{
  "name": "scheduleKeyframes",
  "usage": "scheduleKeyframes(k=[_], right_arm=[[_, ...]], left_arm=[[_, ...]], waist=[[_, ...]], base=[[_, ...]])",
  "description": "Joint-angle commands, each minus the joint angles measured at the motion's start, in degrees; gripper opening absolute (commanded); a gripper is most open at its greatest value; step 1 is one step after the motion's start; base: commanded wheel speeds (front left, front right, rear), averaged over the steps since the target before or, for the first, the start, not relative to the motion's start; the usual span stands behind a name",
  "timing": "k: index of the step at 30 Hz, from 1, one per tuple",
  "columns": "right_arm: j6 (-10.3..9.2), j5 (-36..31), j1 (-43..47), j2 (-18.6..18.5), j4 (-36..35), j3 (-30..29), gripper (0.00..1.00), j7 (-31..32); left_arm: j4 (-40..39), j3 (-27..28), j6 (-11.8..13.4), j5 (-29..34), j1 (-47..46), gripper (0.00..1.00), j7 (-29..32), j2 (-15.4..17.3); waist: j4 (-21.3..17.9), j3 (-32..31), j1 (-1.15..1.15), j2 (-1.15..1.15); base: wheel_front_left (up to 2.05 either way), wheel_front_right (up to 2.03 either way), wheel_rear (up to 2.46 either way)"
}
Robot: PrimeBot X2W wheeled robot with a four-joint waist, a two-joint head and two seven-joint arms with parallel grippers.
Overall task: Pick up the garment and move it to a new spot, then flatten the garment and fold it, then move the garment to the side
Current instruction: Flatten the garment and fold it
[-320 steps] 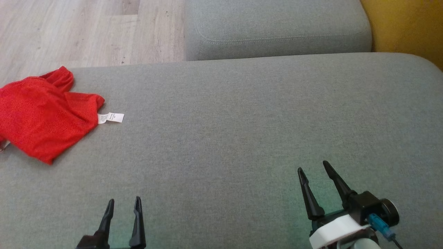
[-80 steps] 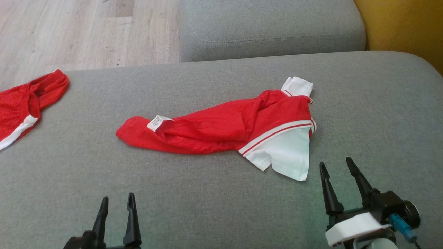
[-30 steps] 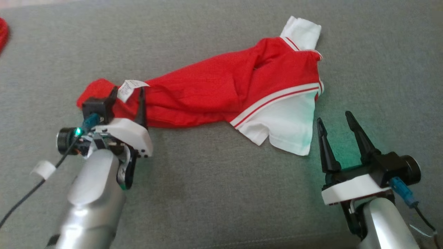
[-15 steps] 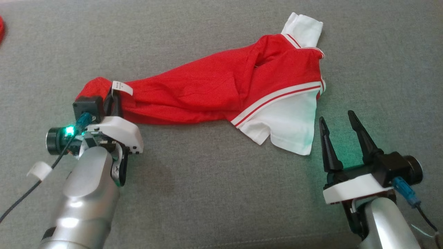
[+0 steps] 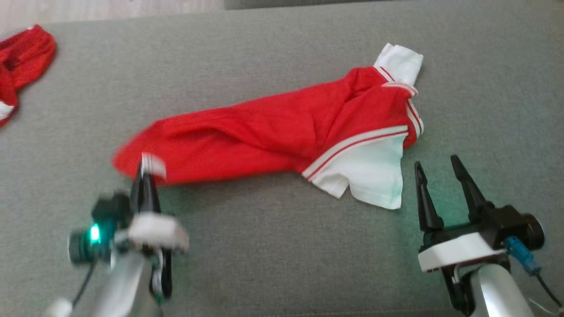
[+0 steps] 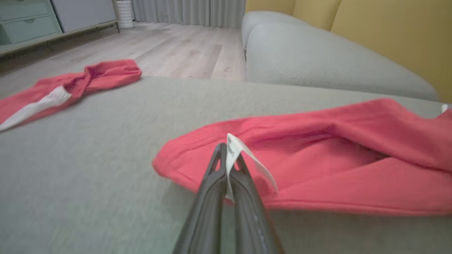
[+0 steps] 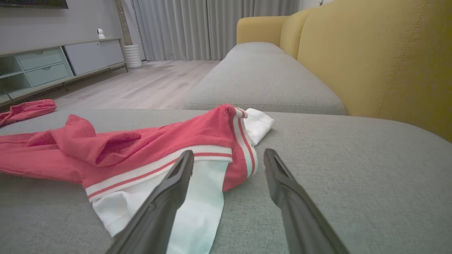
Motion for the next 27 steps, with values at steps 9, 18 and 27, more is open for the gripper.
scheduleKeyframes(k=[9,18,27], right_arm=[[0.23,0.0,0.6,-0.3,-0.6,1.7,1.00,-0.6],[0.23,-0.2,1.5,-0.3,0.3,1.2,1.00,-0.6],[0.23,0.4,4.3,-0.3,0.0,1.1,1.00,-0.6]], left_arm=[[-5.2,5.5,1.0,-4.4,9.2,0.08,-0.7,-1.5],[-11.5,8.3,-2.4,-2.5,12.1,1.00,-0.7,-2.4],[-16.8,9.4,-5.8,1.2,20.1,1.00,-0.7,-1.9]], waist=[[1.8,-3.0,0.01,0.00],[1.8,-5.0,0.01,0.00],[1.6,-10.0,0.01,0.00]], base=[[0.00,0.00,0.00],[0.00,0.00,0.00],[0.00,0.00,0.00]])
